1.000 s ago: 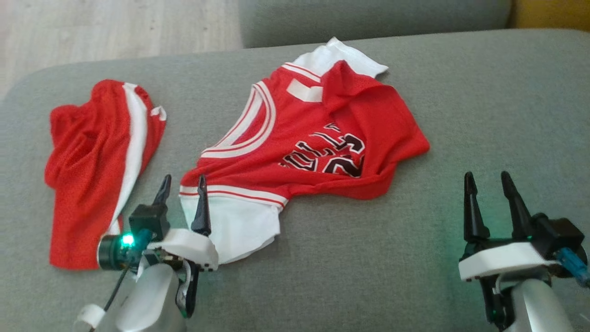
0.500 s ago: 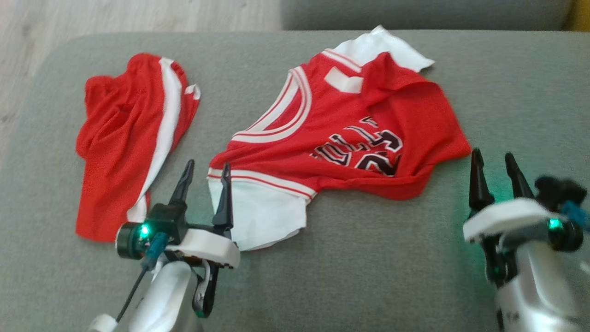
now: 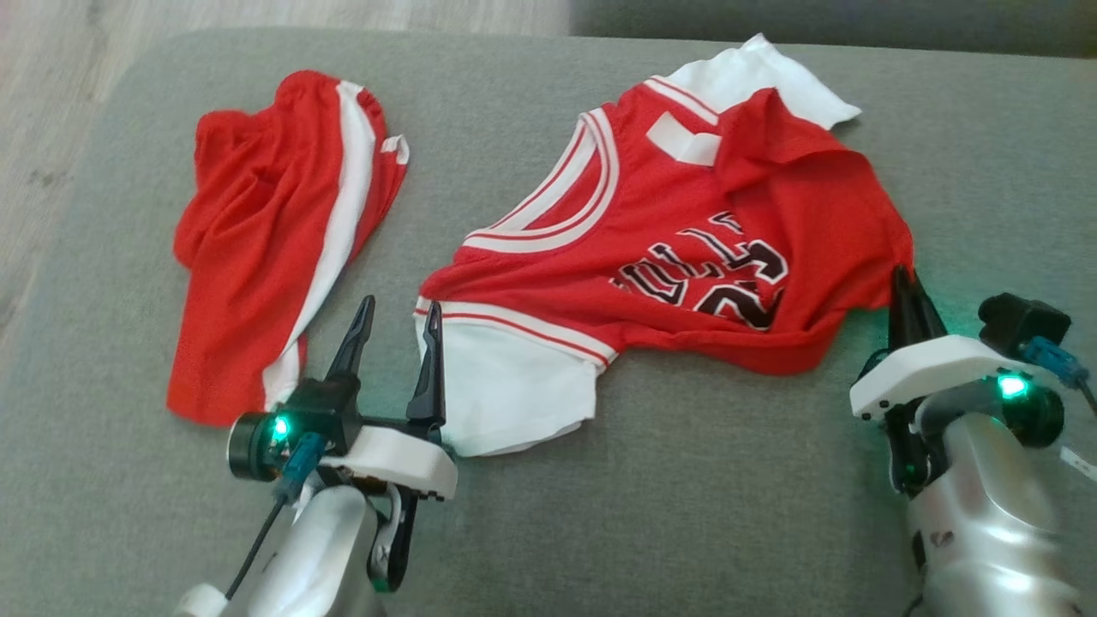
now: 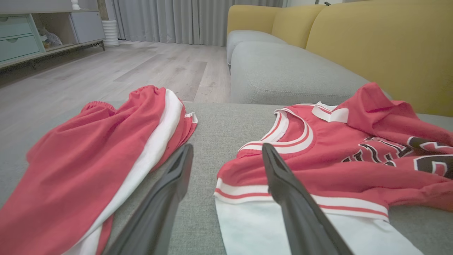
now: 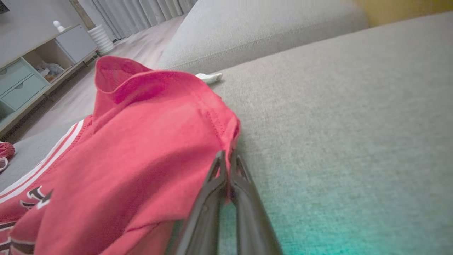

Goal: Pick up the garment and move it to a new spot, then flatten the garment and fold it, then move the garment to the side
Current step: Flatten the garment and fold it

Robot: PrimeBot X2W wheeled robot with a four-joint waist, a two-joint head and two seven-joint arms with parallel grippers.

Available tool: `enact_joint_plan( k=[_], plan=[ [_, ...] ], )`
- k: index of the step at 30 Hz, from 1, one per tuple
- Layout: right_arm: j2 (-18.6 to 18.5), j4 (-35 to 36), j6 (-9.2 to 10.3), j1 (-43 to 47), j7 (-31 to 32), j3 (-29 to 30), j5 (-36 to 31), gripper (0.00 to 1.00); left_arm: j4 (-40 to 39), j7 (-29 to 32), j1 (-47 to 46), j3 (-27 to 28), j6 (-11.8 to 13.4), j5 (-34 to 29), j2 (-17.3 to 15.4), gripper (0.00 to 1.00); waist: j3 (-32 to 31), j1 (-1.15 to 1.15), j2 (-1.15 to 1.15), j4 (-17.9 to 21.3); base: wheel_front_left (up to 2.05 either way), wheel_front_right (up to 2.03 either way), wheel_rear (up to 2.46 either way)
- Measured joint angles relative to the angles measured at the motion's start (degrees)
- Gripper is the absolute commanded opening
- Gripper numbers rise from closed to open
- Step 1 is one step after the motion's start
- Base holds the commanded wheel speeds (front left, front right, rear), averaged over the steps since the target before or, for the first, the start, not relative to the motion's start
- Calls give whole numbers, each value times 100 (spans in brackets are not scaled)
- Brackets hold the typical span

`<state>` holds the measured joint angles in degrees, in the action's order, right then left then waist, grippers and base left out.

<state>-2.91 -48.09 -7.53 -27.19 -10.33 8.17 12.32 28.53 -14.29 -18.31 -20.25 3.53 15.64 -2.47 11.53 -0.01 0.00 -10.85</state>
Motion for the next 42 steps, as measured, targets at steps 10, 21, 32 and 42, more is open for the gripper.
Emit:
enact_joint_plan(
  k=[10, 21, 32, 42],
  plan=[
    [-267, 825, 0, 310, -277, 41, -644, 0, -2, 0, 190, -26, 8, 123, 1, 100, -387, 1, 0, 463, 0, 0, 0],
    [-147, 2555, 0, 1276, 806, 717, -1252, 0, -66, 0, 358, -162, 126, 270, 0, 100, -749, 2, 0, 922, 0, 0, 0],
    [-209, 2652, 0, 848, 1327, 702, -1540, 0, -63, 0, 268, -225, 100, 271, 0, 100, -421, 0, 0, 560, 0, 0, 0],
    [-751, 1159, 0, -18, 1669, 1037, -2251, 0, -71, 0, 91, -381, 100, 357, 1, 100, -132, 0, 0, -34, 0, 0, 0]
  ],
)
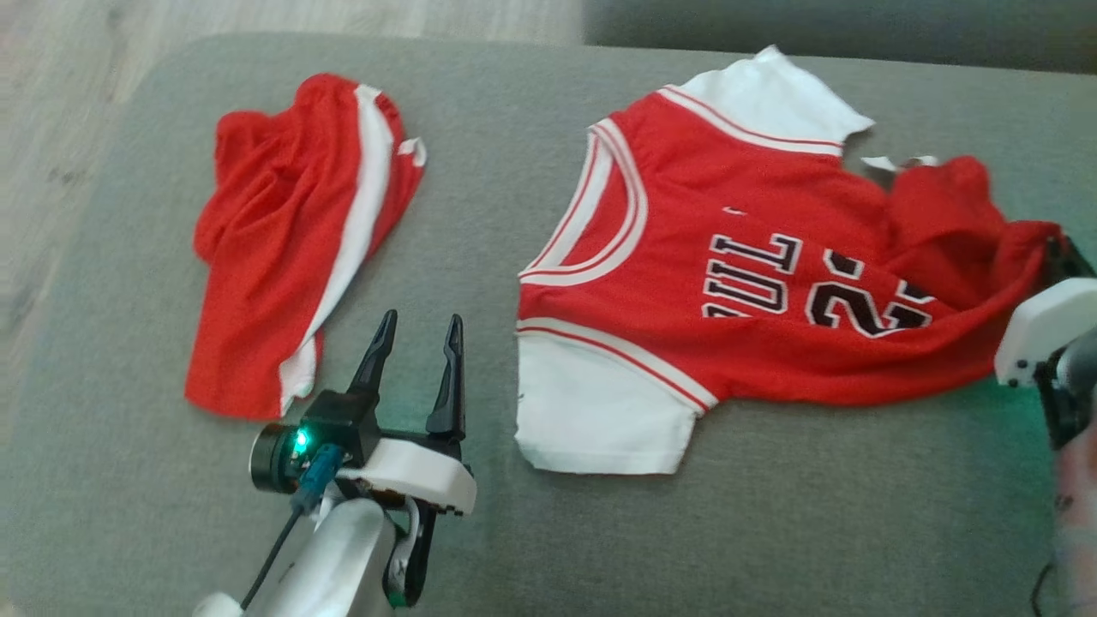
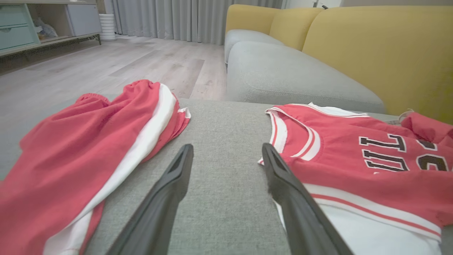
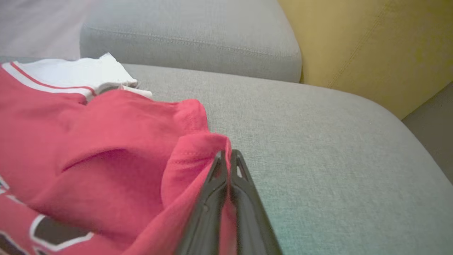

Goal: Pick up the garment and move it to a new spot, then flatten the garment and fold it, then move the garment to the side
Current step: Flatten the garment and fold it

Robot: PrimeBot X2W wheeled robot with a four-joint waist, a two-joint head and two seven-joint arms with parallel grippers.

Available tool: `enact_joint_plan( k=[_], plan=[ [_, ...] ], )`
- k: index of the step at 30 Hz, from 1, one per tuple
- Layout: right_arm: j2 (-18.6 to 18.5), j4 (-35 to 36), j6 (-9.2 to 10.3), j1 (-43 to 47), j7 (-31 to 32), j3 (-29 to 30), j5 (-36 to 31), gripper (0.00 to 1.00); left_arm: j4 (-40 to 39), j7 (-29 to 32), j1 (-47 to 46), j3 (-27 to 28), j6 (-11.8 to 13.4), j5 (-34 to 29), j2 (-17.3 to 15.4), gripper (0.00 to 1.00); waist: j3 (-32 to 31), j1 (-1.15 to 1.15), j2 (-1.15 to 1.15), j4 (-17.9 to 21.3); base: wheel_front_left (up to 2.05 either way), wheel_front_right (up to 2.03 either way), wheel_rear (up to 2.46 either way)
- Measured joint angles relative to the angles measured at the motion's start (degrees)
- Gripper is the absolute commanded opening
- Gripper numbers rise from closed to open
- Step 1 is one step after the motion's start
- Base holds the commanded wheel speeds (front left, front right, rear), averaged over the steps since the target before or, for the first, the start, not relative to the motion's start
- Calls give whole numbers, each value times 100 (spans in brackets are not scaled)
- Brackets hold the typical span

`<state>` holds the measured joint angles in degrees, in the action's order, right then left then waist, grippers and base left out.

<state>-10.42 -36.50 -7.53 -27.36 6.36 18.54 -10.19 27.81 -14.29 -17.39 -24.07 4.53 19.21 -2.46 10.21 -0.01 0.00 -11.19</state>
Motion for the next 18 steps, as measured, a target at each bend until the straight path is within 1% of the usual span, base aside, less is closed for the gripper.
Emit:
enact_joint_plan(
  k=[2, 3, 6, 10, 12, 15, 18],
  plan=[
    [-81, -359, 0, -205, -3, 100, -145, 0, -1, 0, -1, -4, 0, 0, -1, 100, 69, 0, 0, -115, 0, 0, 0],
    [-103, -671, 0, -403, -55, 140, -294, 100, -5, 0, -2, -4, 0, 0, -1, 100, 145, 0, 0, -196, 0, 0, 0],
    [-101, -1085, 0, -625, -213, 216, -538, 100, -8, 0, -21, 2, 0, 0, -1, 100, 230, 0, 0, -254, 0, 0, 0],
    [-45, -1371, 0, -732, -715, 398, -698, 100, -14, 0, -88, 26, 1, -2, 0, 100, 224, 0, 0, -145, 0, 0, 0],
    [74, -1386, 0, -733, -1058, 520, -699, 100, -24, 0, -108, 52, 1, -4, 0, 100, 198, 0, 0, -46, 0, 0, 0],
    [360, -1349, 0, -723, -1553, 669, -669, 100, -24, 0, -104, 136, -1, -13, 0, 100, 130, 0, 0, 144, 0, 0, 0],
    [601, -1170, 0, -659, -1846, 701, -500, 100, -26, 0, -94, 222, -3, -66, -1, 100, 44, 0, 0, 367, 0, 0, 0]
  ],
)
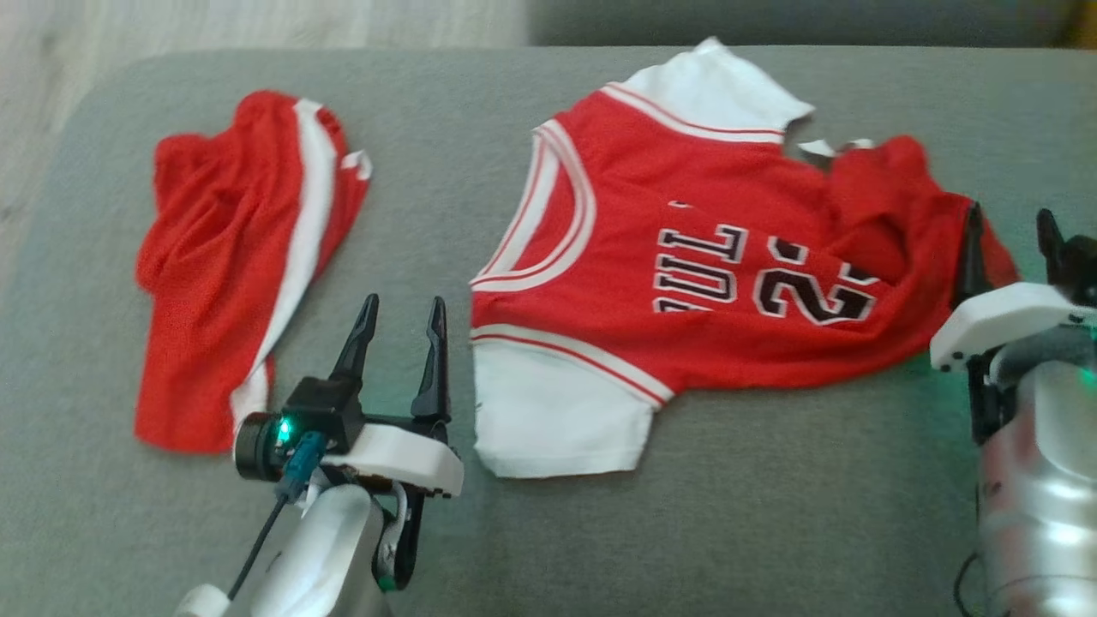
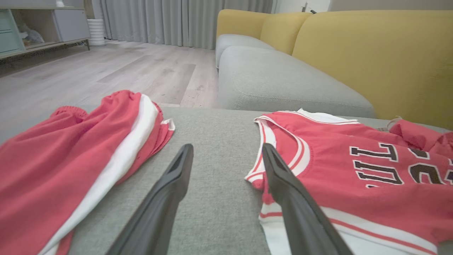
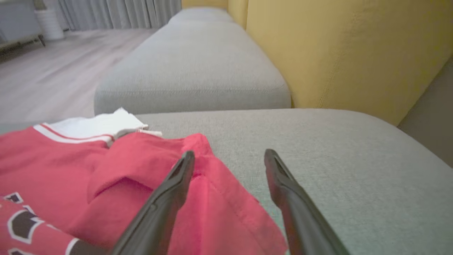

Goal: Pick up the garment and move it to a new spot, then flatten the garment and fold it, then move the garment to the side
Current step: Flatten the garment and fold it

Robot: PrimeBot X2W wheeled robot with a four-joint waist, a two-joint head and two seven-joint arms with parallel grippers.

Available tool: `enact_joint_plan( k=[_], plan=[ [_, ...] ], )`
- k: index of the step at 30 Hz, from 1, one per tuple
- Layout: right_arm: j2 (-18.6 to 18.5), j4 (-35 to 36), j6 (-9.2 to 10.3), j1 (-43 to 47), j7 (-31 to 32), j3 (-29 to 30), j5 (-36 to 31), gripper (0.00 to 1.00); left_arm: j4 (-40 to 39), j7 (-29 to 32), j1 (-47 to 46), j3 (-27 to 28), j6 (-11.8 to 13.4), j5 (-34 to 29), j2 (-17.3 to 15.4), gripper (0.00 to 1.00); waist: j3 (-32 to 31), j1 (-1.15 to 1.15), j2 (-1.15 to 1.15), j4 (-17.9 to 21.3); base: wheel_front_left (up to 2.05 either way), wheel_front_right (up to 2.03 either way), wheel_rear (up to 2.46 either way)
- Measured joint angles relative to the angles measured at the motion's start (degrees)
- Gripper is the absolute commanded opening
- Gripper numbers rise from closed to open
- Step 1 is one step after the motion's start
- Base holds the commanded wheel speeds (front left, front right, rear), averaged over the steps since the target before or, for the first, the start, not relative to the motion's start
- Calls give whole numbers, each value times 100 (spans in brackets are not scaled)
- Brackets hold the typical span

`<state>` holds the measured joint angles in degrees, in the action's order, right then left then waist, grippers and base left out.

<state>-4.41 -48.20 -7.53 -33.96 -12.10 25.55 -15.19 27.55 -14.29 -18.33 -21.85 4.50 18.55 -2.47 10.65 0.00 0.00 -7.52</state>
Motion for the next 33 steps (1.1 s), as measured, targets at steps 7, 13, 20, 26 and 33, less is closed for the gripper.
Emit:
enact_joint_plan(
  k=[7, 13, 20, 26, 33],
  plan=[
    [90, 865, 0, 977, -214, -401, 1045, 100, -76, 0, 95, 113, -40, -5, 1, 100, -201, 1, 0, 526, 0, 0, 0],
    [178, 1902, 0, 2169, -227, -1335, 2369, 100, -142, 0, 243, 142, -41, -45, 1, 100, -324, 1, 0, 824, 0, 0, 0],
    [182, 2405, 0, 2782, -227, -1549, 2616, 100, -171, 0, 262, 125, -55, -46, 1, 100, -405, 1, 0, 917, 0, 0, 0],
    [185, 2412, 0, 2652, -226, -1462, 2518, 100, -177, 0, 261, 90, -98, -93, 1, 100, -330, 0, 0, 835, 0, 0, 0],
    [186, 1660, 0, 1712, 304, -851, 2310, 100, -180, 0, 241, 90, -107, -146, 1, 100, -49, 0, 0, 672, 0, 0, 0]
  ],
)
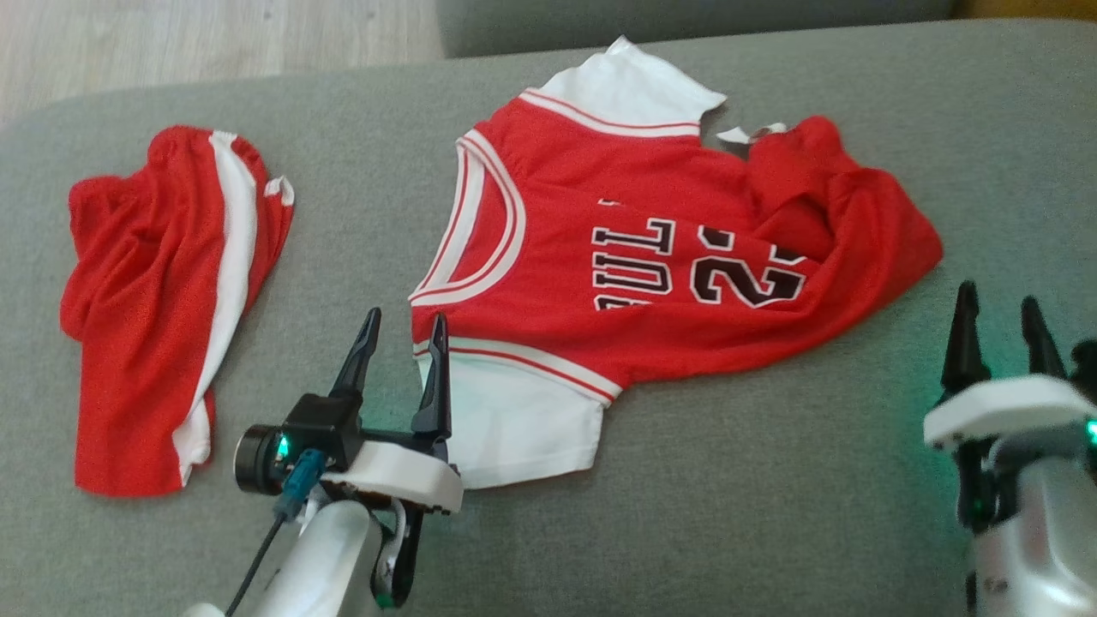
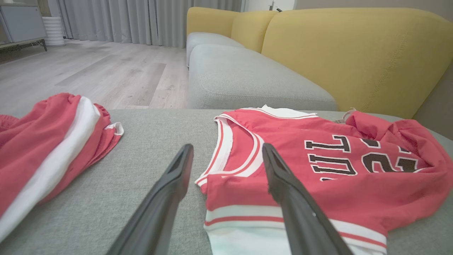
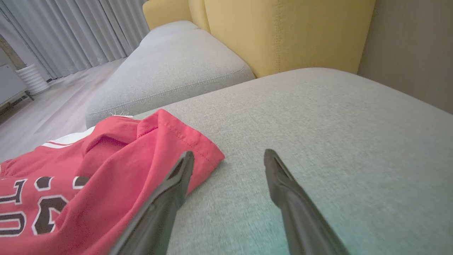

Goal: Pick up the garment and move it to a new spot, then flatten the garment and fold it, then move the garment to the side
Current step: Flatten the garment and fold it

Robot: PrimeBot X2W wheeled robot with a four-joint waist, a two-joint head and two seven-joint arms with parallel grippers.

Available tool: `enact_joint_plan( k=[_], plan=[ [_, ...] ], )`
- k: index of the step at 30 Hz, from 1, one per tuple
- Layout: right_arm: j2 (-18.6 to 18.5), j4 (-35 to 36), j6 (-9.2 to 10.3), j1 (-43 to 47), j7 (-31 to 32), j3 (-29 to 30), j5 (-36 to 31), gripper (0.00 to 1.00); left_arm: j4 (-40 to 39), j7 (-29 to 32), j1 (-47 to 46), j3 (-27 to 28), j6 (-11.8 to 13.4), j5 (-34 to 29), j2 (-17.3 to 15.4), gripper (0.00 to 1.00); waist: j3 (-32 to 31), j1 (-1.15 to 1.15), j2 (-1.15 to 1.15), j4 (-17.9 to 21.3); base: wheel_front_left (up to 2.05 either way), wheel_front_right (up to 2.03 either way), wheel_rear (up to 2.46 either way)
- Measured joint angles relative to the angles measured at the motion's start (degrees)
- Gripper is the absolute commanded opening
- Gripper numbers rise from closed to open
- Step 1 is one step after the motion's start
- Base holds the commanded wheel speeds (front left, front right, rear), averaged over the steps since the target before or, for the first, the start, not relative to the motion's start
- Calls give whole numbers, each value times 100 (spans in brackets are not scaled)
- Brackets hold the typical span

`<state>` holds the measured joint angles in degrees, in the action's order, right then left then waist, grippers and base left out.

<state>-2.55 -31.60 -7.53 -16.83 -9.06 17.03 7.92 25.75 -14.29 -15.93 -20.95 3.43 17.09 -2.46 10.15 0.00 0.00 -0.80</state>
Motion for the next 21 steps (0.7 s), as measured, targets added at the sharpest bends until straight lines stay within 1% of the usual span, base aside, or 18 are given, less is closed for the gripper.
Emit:
enact_joint_plan(
  k=[2, 5, 9, 10, 16, 21],
  plan=[
    [-1, -242, 0, -300, 107, 176, -62, 100, 0, 0, -17, -11, -46, 0, 0, 100, 84, 0, 0, -60, 0, 0, 0],
    [-3, -643, 0, -700, 254, 491, -67, 100, 0, 0, -34, -33, -46, 0, 0, 100, 193, 0, 0, -159, 0, 0, 0],
    [-4, -1170, 0, -1065, 411, 825, -415, 100, 0, 0, -96, -53, -48, -1, 0, 100, 319, 0, 0, -286, 0, 0, 0],
    [-4, -1170, 0, -1065, 411, 825, -415, 100, 0, 0, -96, -53, -48, -1, 0, 100, 319, 0, 0, -286, 0, 0, 0],
    [-13, -1726, 0, -1378, 457, 993, -976, 100, 0, 0, -192, -62, -48, -5, 0, 100, 451, 0, 0, -432, 0, 0, 0],
    [-142, -2071, 0, -1670, 459, 1009, -1314, 100, 0, 0, -192, -54, -51, -53, 0, 100, 502, 0, 0, -479, 0, 0, 0]
  ],
)
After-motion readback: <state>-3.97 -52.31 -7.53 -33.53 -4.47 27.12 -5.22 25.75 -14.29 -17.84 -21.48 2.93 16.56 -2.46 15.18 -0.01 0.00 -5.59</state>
